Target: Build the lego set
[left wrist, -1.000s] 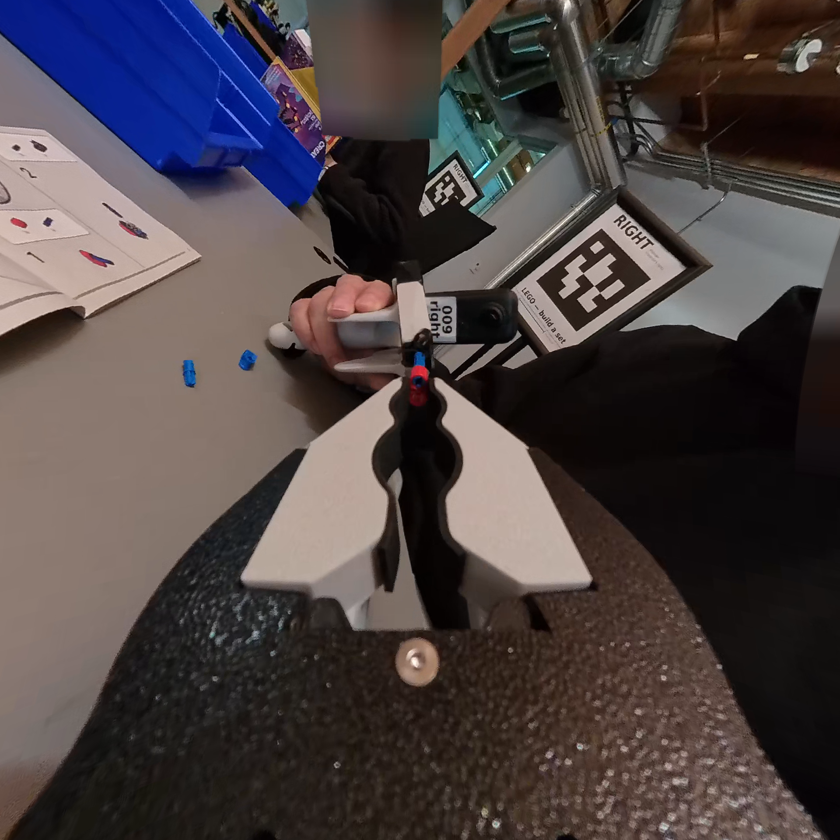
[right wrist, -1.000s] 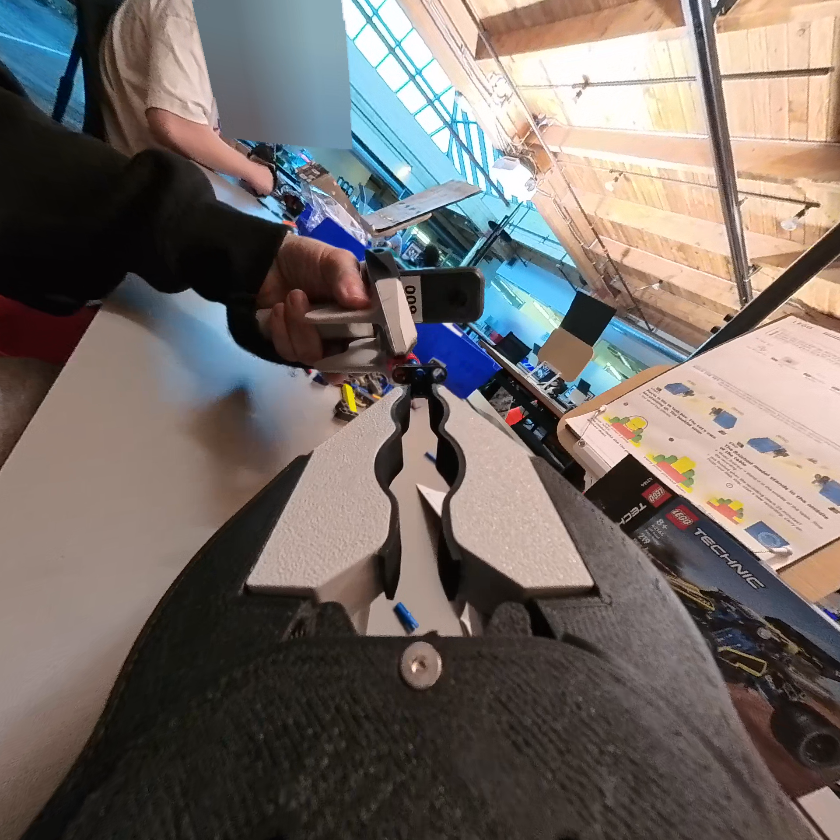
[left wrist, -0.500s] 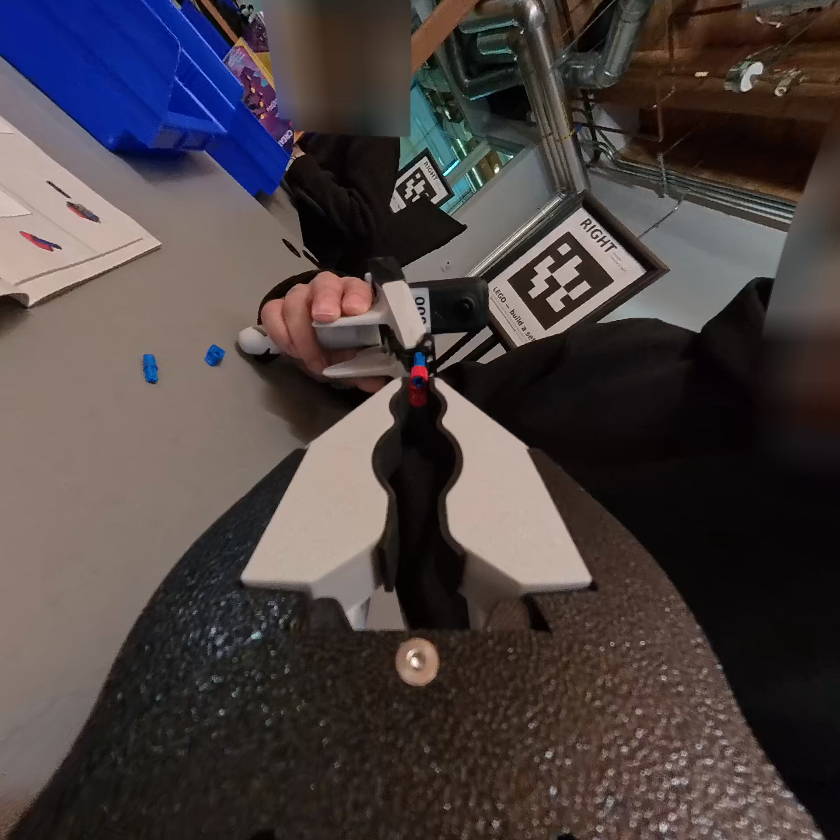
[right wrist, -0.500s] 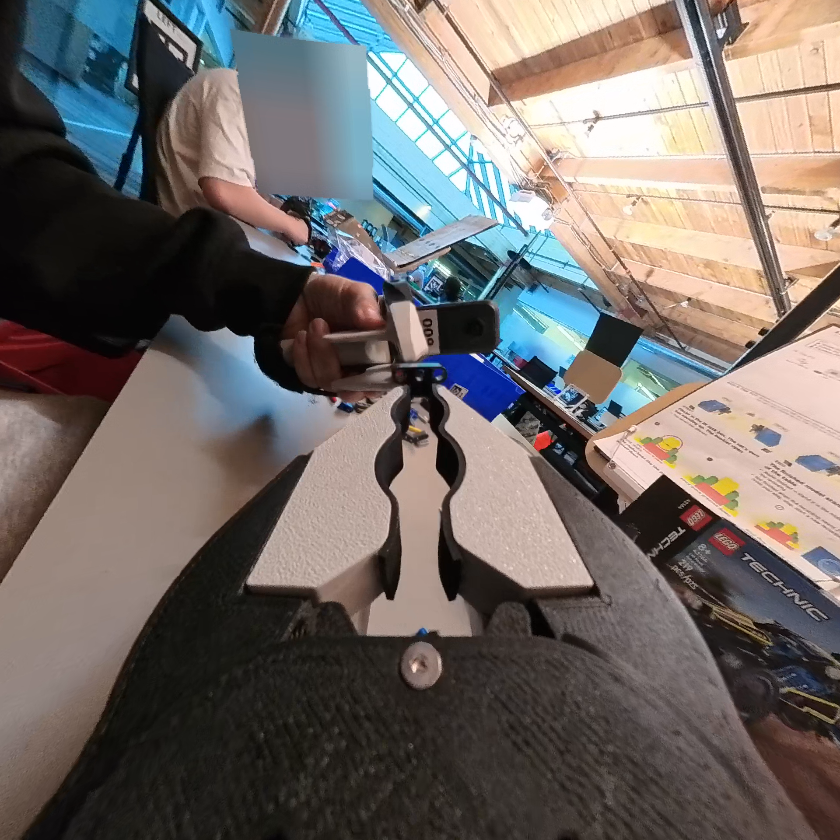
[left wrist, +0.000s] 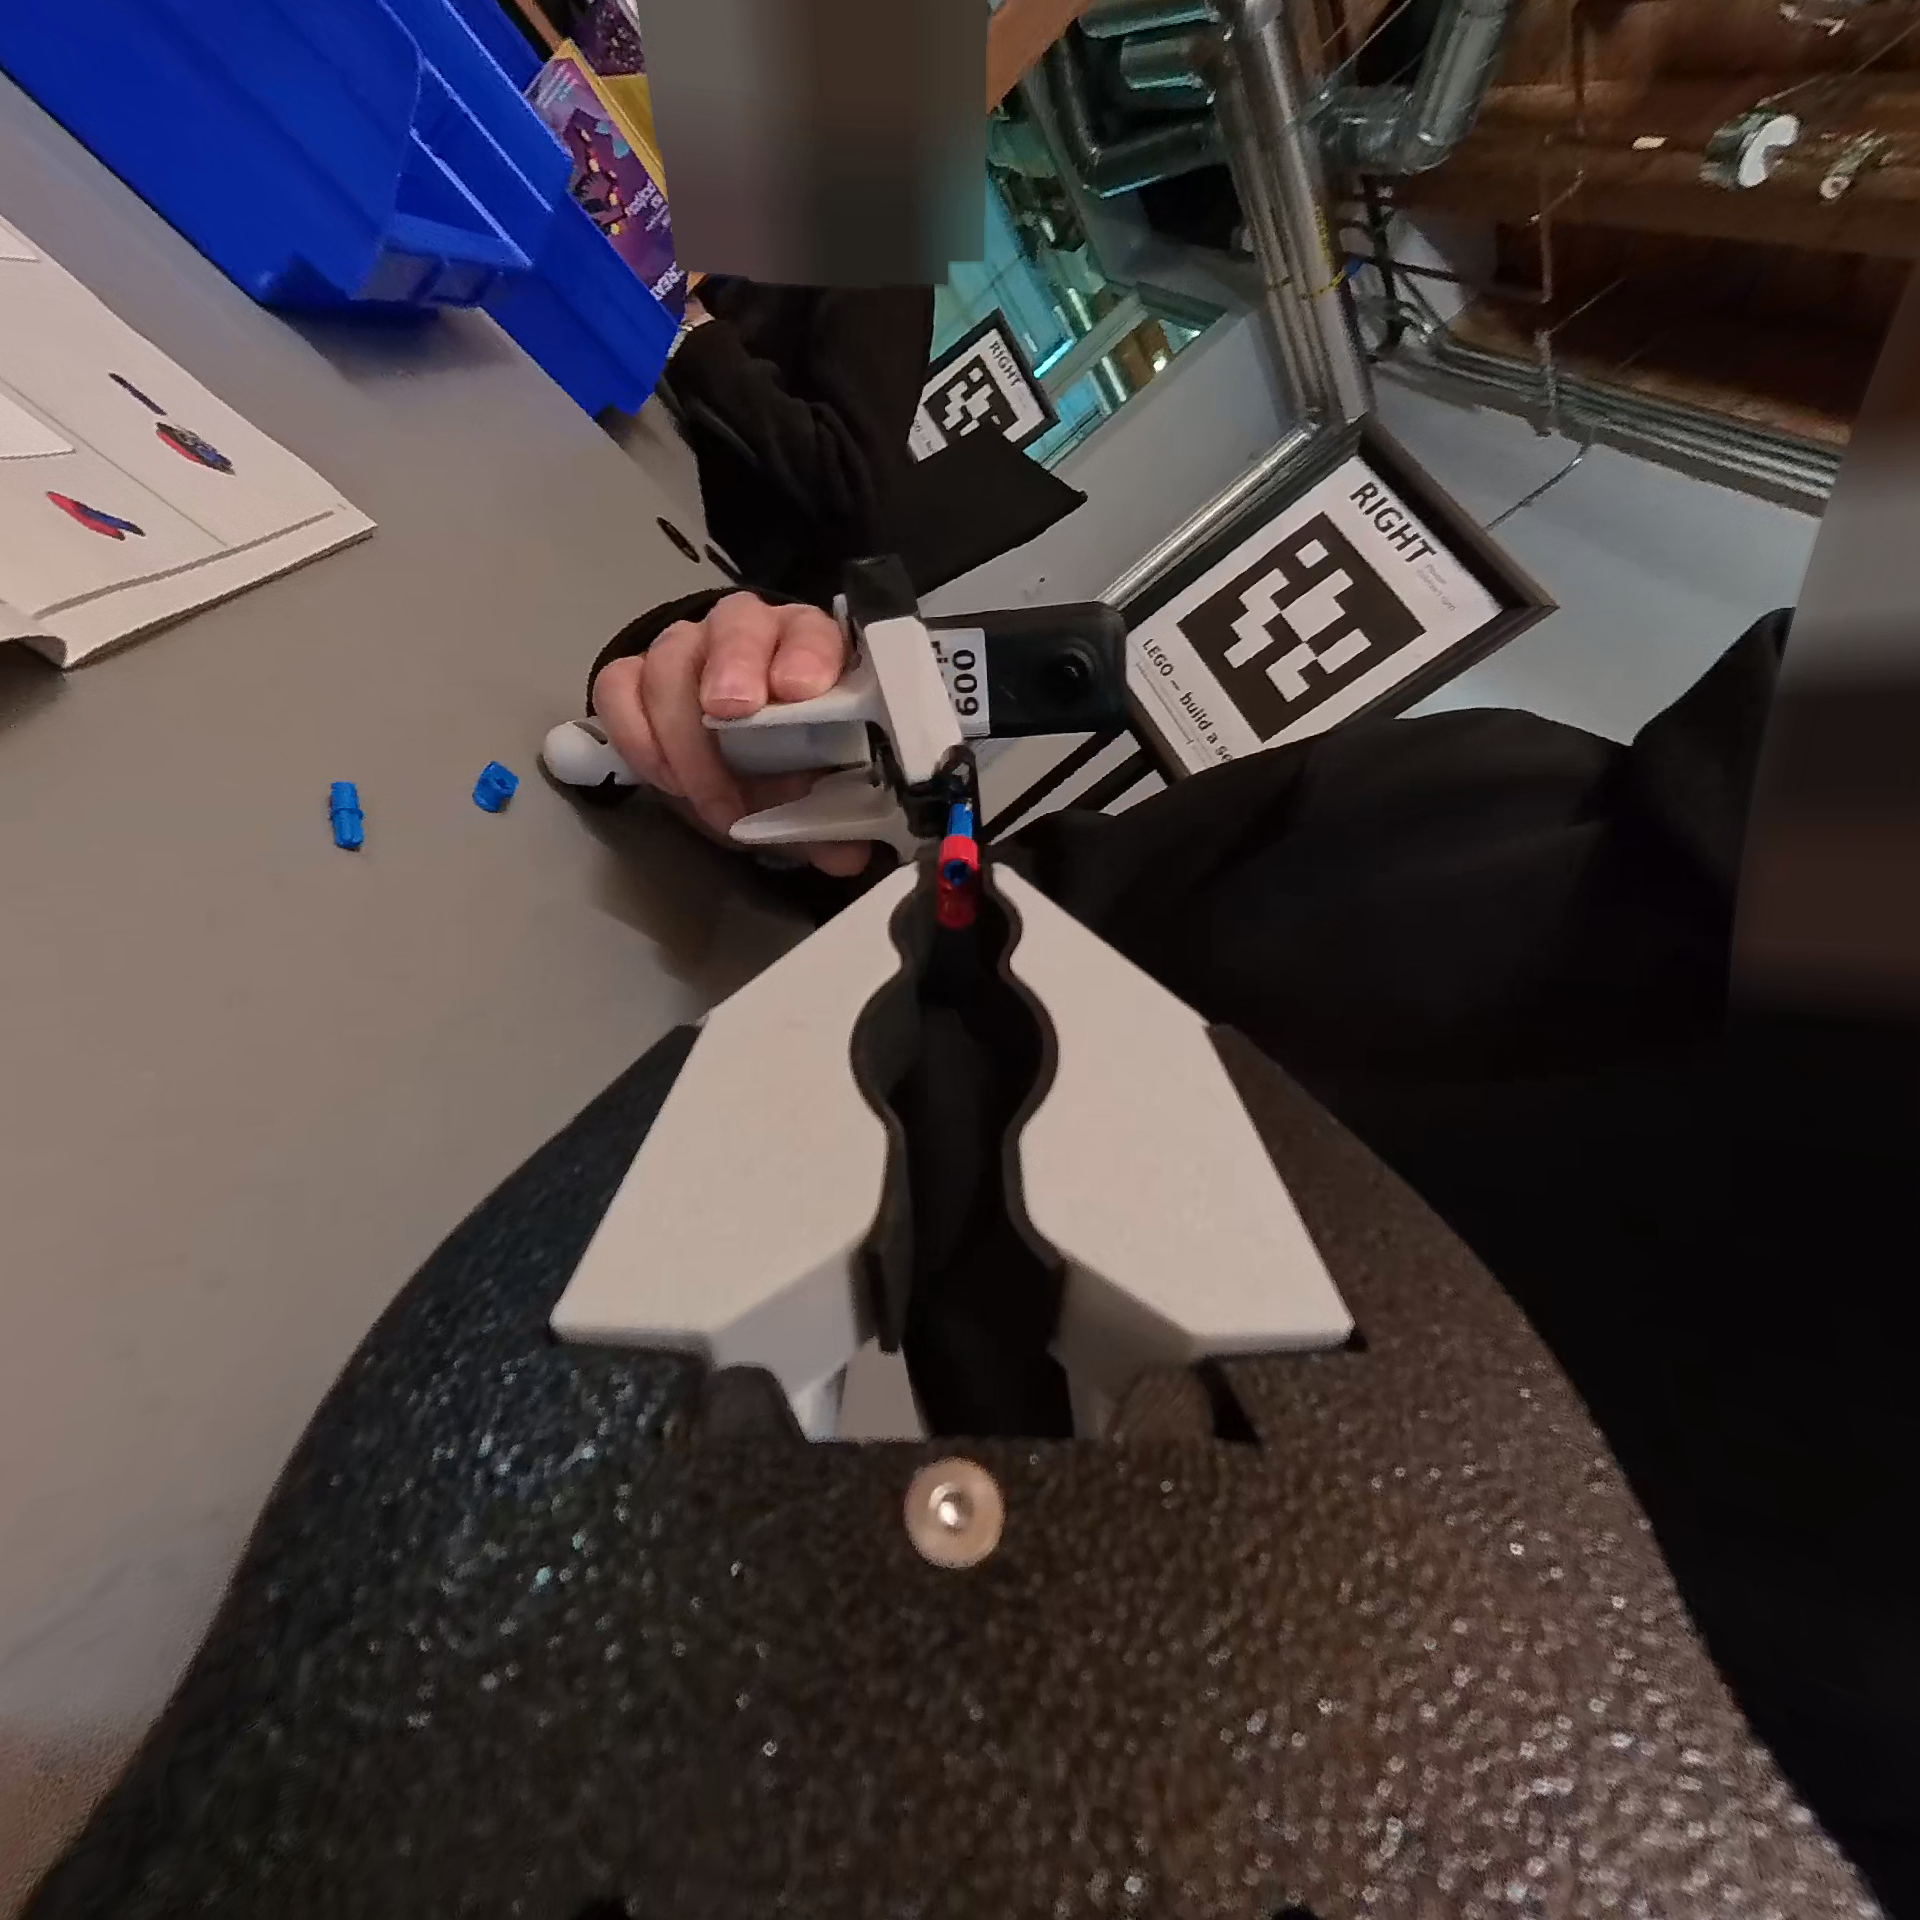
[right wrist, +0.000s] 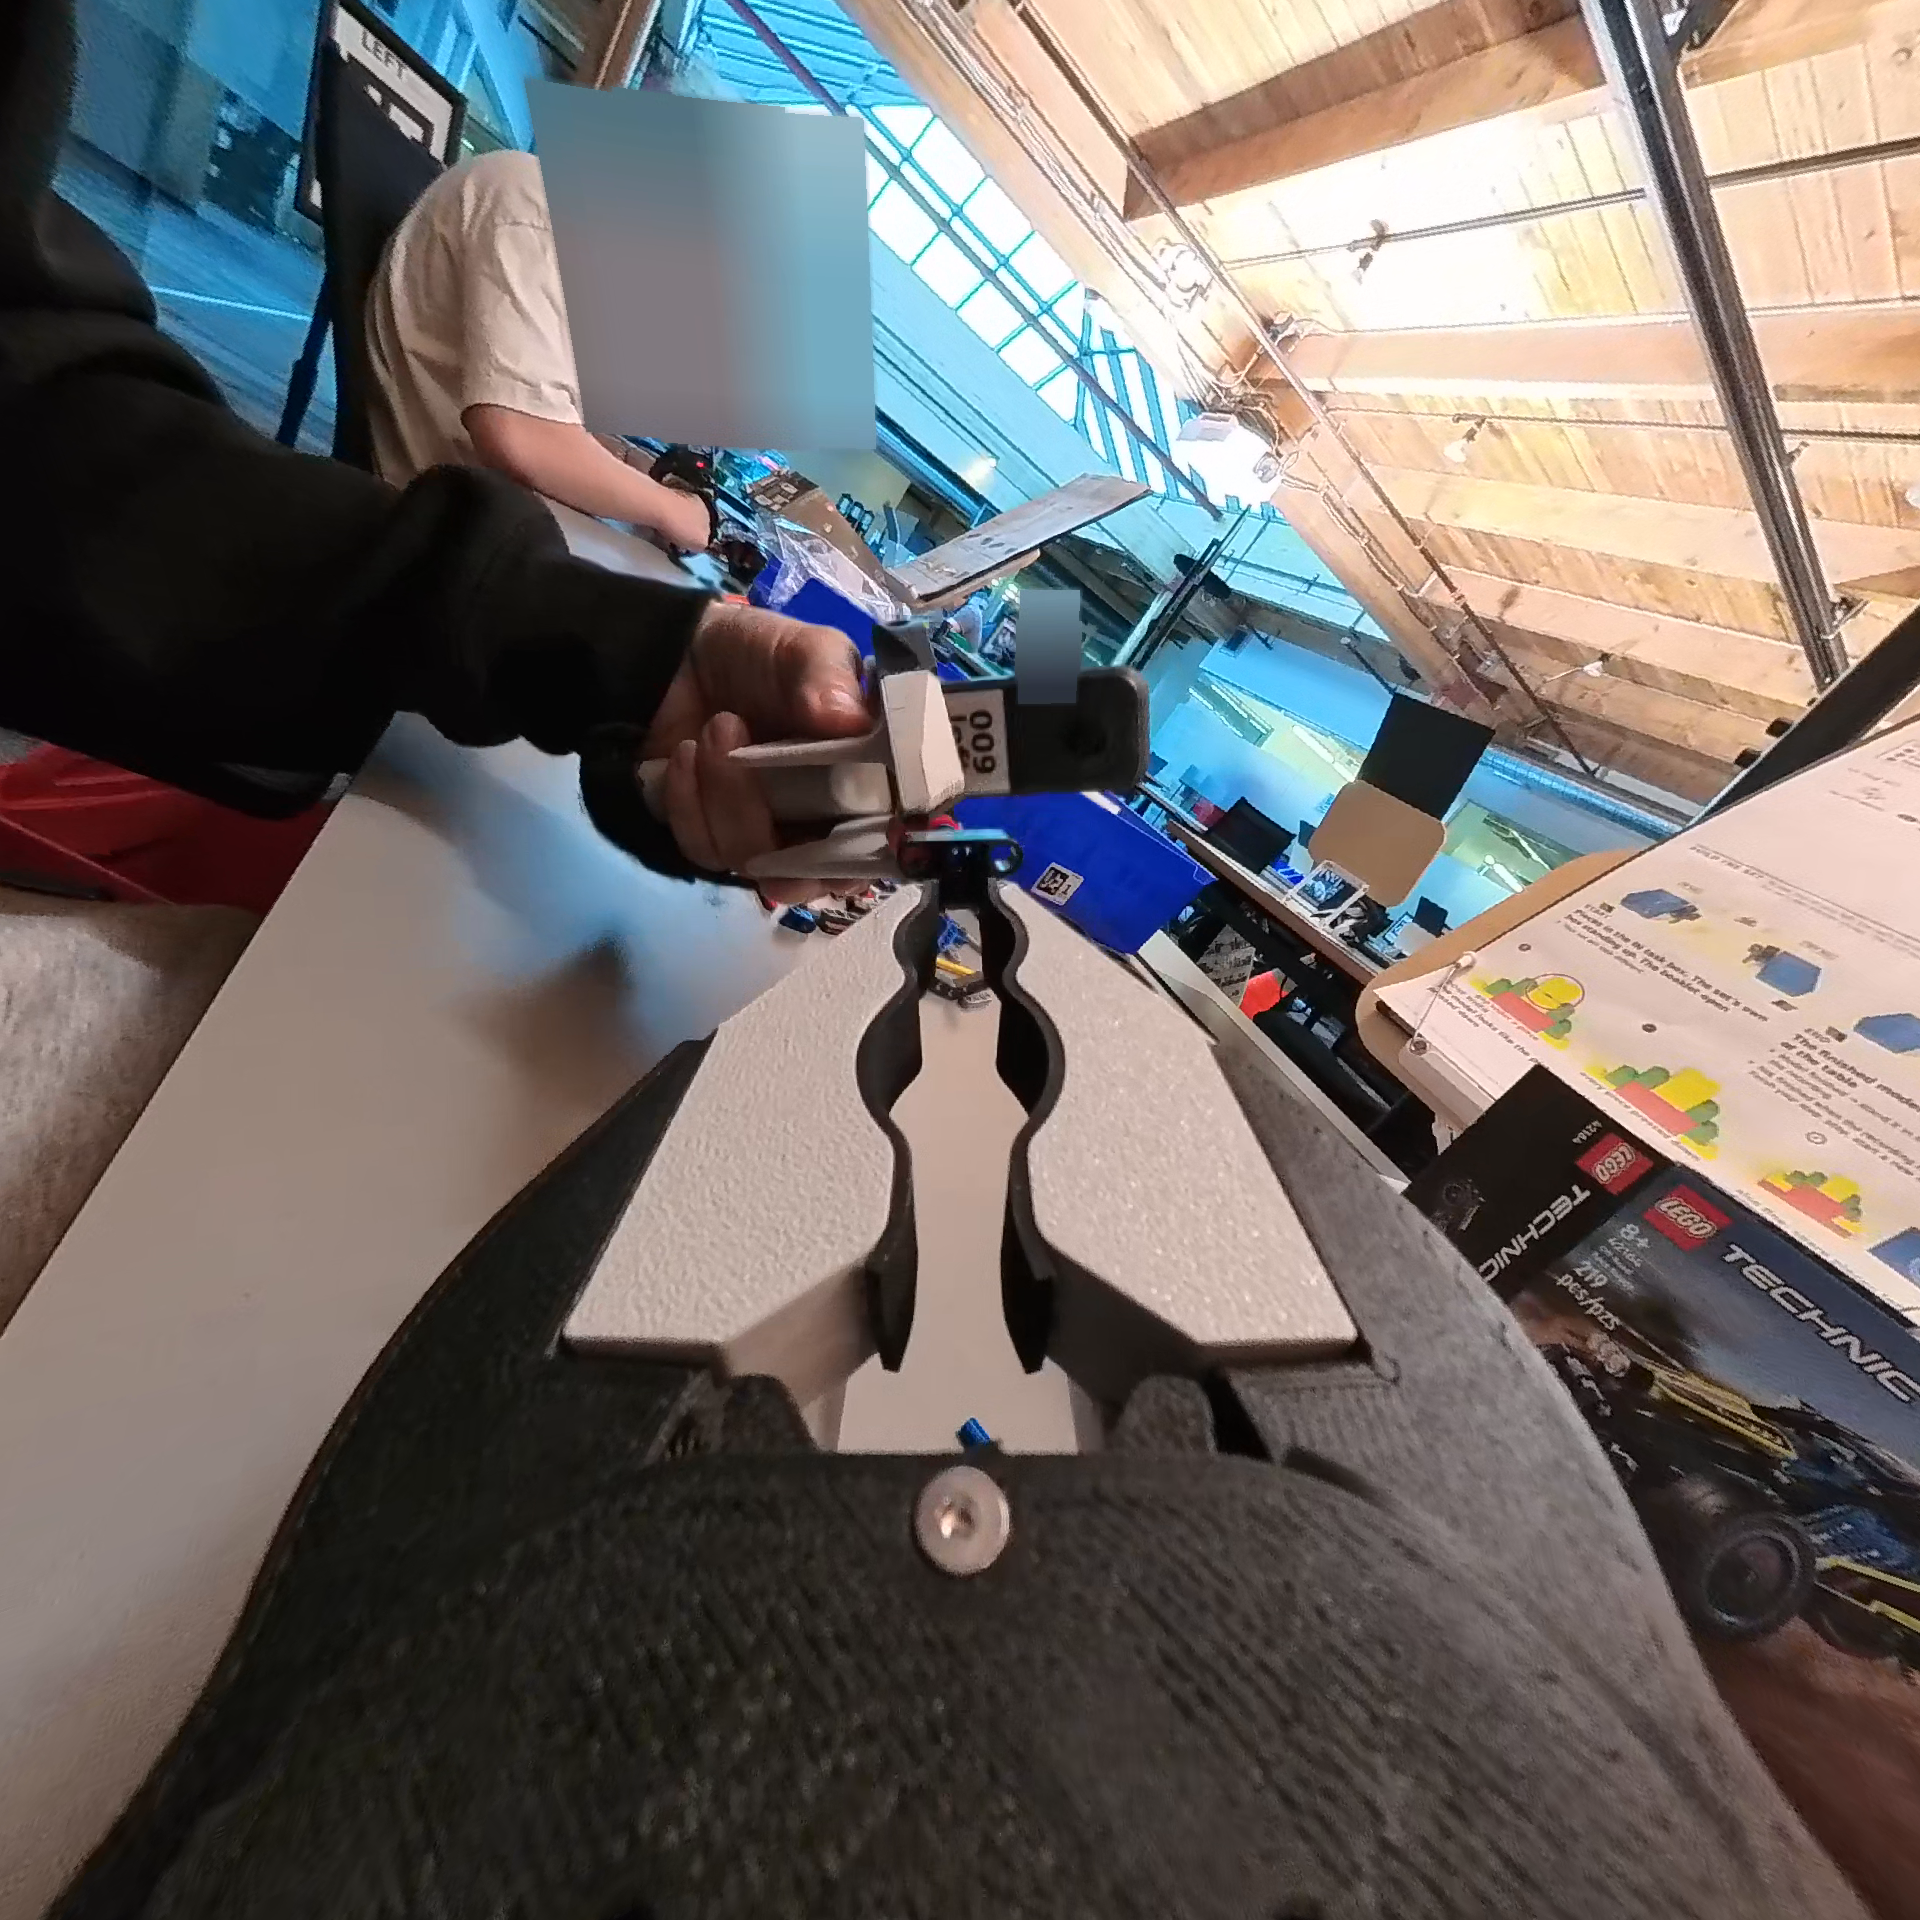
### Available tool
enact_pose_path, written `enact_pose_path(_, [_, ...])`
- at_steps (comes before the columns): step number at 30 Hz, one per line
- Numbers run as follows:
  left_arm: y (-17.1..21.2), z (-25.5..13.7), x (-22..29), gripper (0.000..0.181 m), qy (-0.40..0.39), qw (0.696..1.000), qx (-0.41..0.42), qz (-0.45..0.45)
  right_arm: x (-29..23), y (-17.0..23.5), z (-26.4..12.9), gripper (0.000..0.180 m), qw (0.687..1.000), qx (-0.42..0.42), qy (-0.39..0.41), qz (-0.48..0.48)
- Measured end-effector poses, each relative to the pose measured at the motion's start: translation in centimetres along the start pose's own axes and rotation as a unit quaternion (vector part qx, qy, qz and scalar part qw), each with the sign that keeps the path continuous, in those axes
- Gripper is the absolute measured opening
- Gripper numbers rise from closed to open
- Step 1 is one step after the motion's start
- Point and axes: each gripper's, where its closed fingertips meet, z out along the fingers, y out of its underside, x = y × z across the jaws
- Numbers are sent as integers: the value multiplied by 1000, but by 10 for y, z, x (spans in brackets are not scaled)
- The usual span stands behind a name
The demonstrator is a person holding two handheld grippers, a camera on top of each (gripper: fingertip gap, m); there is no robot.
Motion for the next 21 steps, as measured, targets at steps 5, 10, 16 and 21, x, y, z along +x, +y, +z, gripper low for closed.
enact_pose_path(5, [2, -1, -3, 5, -45, 999, -18, 18, -2, 5, 0, 6, 1000, -16, -5, -12])
enact_pose_path(10, [1, -2, -8, 5, -117, 990, -38, 67, -1, 10, 1, 6, 999, -33, -4, -20])
enact_pose_path(16, [4, -5, -12, 5, -190, 975, -70, 93, -4, 16, 3, 6, 998, -52, -7, -38])
enact_pose_path(21, [7, -8, -19, 5, -212, 966, -88, 120, -6, 23, 4, 6, 996, -75, -12, -53])
